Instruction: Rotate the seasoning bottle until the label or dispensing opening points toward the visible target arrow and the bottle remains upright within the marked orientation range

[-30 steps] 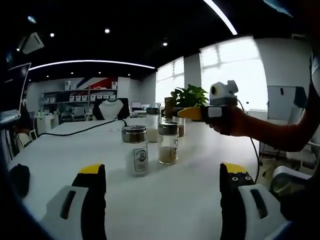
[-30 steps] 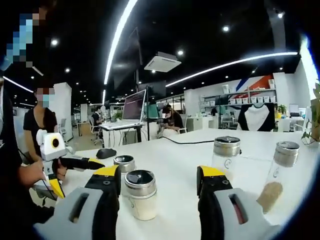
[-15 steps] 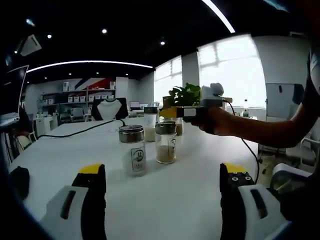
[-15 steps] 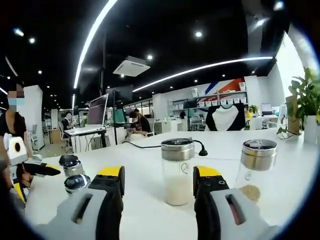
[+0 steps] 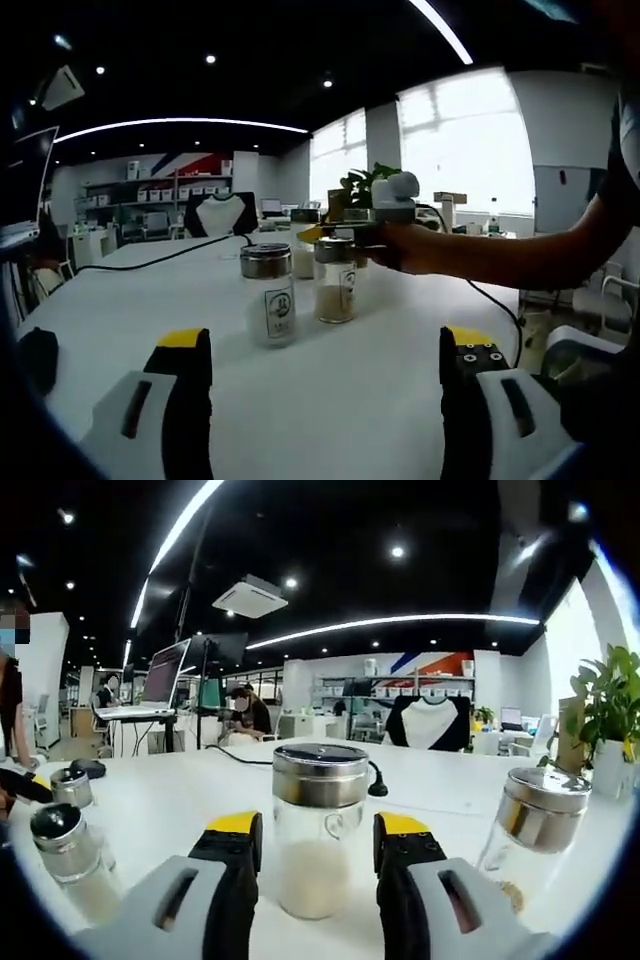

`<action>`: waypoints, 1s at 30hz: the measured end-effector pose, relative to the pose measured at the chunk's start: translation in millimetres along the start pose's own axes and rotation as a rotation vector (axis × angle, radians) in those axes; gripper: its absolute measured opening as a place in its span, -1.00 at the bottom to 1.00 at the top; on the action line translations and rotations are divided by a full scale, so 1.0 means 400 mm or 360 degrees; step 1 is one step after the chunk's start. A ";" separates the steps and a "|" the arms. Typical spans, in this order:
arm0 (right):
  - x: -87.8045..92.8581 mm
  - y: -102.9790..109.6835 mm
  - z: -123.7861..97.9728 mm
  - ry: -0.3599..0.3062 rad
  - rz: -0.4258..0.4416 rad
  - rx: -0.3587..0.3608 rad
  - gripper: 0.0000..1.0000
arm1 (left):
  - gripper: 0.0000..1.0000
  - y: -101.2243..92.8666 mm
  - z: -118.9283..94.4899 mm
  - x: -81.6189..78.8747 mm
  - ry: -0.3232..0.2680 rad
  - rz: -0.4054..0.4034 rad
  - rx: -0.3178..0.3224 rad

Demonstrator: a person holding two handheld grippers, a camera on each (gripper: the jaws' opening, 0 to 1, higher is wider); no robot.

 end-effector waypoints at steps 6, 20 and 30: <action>0.006 0.003 0.025 0.0035 -0.0175 0.0042 -0.17 | 0.99 -0.005 0.005 0.008 0.0023 0.0021 0.0017; -0.002 -0.001 0.040 0.0031 -0.0049 0.0044 -0.23 | 0.99 -0.018 0.008 0.001 0.0004 0.0016 0.0034; -0.007 0.019 -0.015 0.0016 -0.0033 -0.0065 -0.25 | 0.99 -0.013 0.004 -0.007 -0.0027 -0.0009 0.0026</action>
Point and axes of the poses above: the point that each gripper's makers call its tool centre point, and the gripper's own axes: z roughly forward along the fingers, y roughly to its left, x roughly out of its underside, the point moved 4 cm from there along -z, roughly backward along the fingers
